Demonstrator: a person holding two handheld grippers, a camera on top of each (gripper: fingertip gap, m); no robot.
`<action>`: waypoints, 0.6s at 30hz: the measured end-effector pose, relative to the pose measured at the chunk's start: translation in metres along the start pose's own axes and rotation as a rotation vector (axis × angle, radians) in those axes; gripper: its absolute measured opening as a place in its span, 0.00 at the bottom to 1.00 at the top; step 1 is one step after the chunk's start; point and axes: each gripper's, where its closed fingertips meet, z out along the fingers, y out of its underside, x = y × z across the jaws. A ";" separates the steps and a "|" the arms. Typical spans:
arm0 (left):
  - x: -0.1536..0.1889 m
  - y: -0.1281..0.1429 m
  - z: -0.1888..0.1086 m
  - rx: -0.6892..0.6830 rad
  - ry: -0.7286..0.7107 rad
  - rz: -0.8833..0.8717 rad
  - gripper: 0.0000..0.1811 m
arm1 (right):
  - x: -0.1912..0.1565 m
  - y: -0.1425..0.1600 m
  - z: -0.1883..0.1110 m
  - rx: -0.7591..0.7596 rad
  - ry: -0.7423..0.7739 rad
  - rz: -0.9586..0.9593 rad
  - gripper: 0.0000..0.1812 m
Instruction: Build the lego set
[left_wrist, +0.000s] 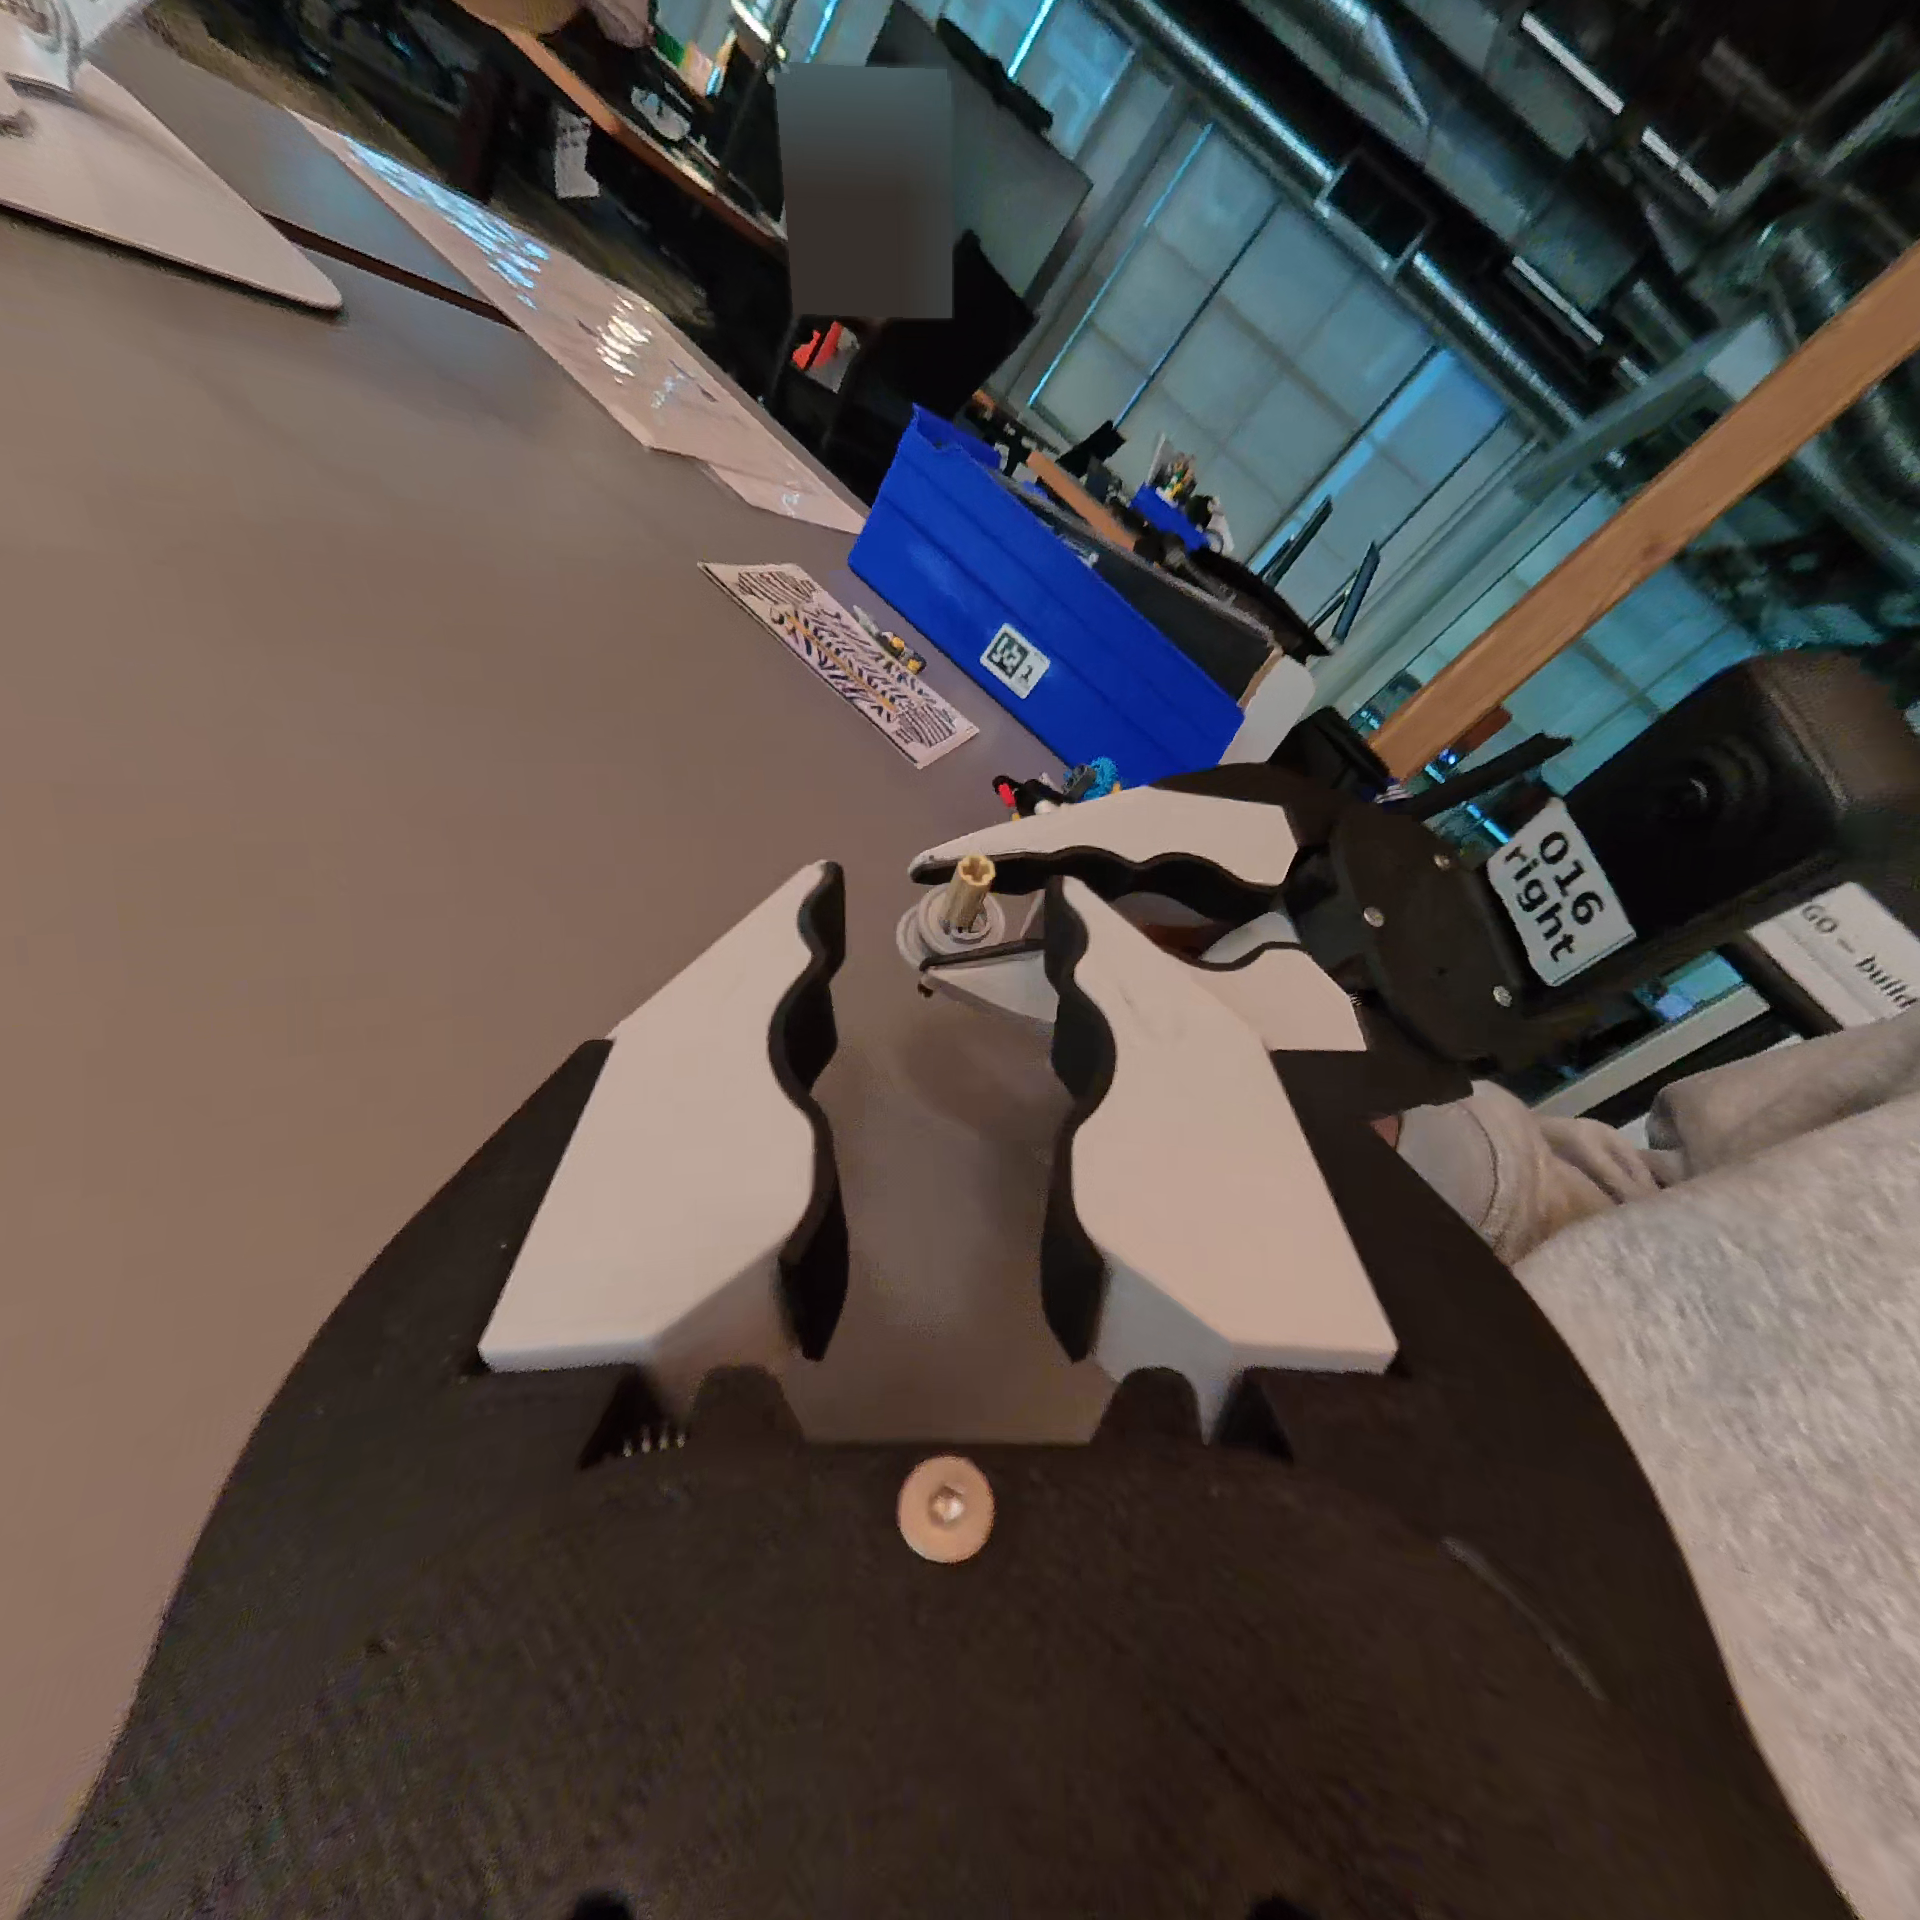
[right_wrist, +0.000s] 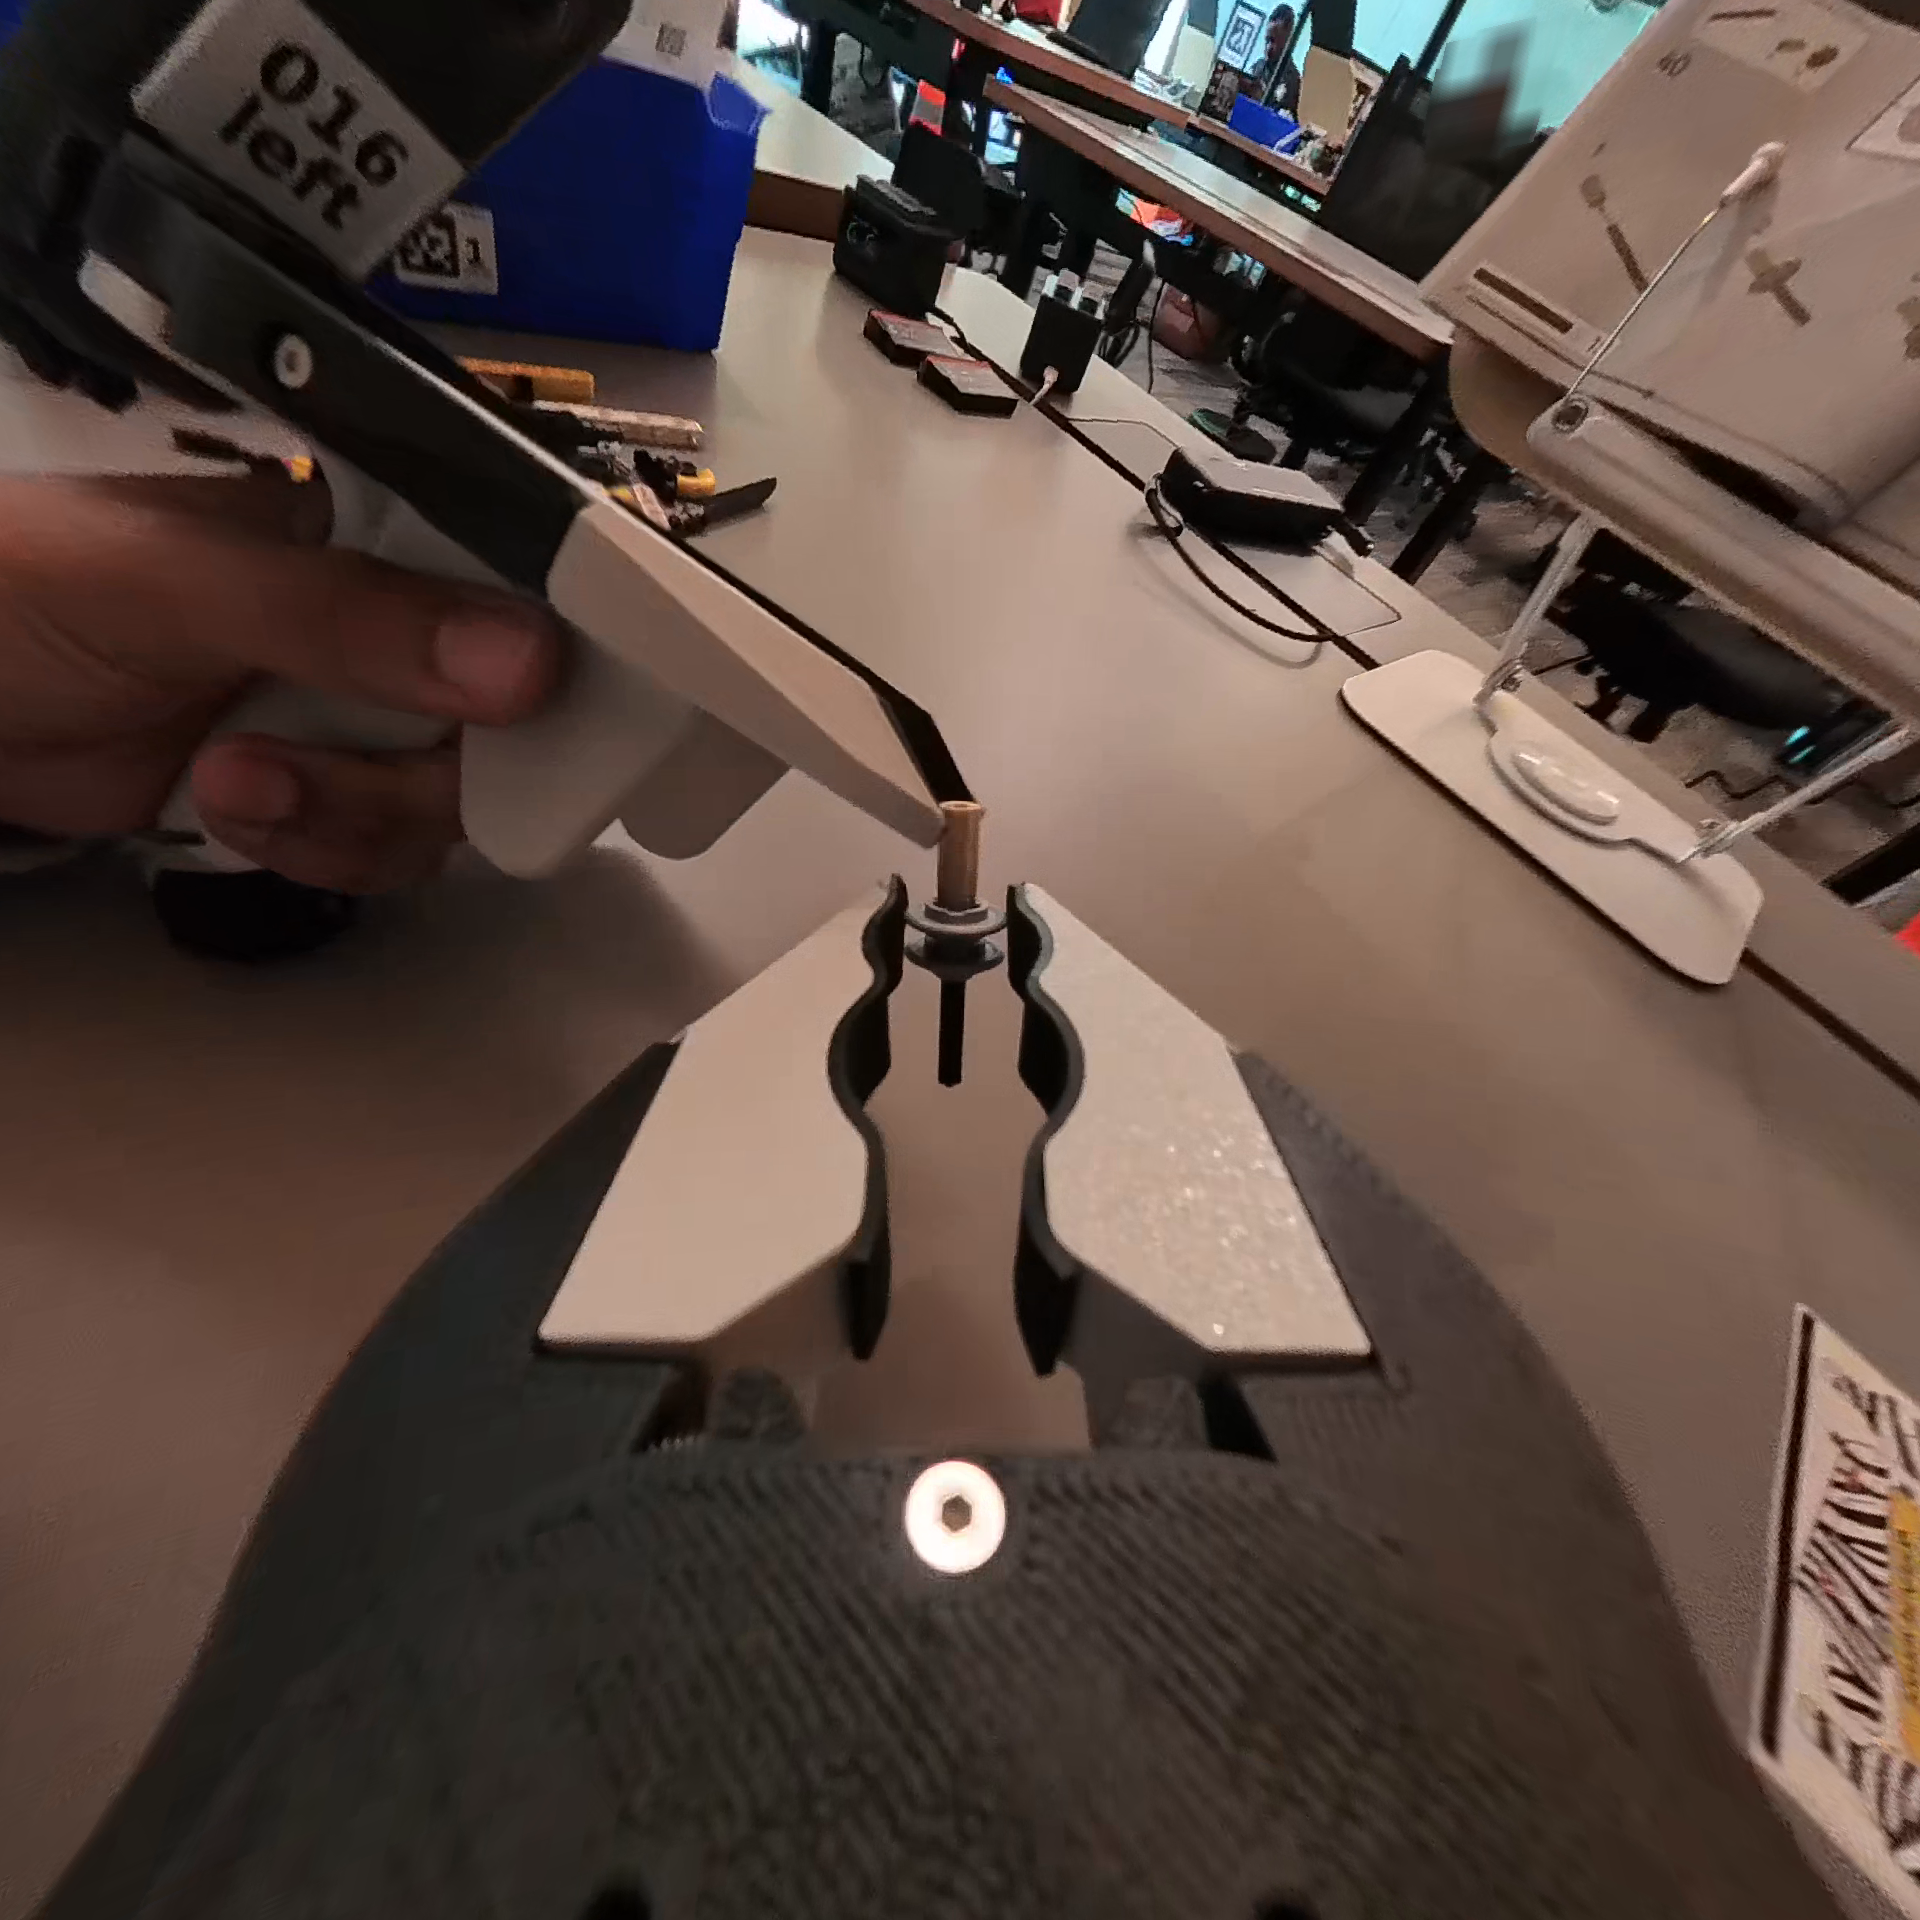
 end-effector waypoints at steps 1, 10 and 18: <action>0.001 -0.002 -0.001 0.011 0.009 -0.006 0.22 | 0.001 -0.001 -0.001 0.007 -0.007 0.025 0.10; 0.006 0.002 0.003 -0.005 0.038 -0.005 0.24 | -0.003 -0.007 -0.002 0.062 -0.103 0.210 0.10; 0.017 -0.004 0.001 0.035 0.109 -0.016 0.29 | 0.002 -0.021 -0.012 0.180 -0.188 0.403 0.10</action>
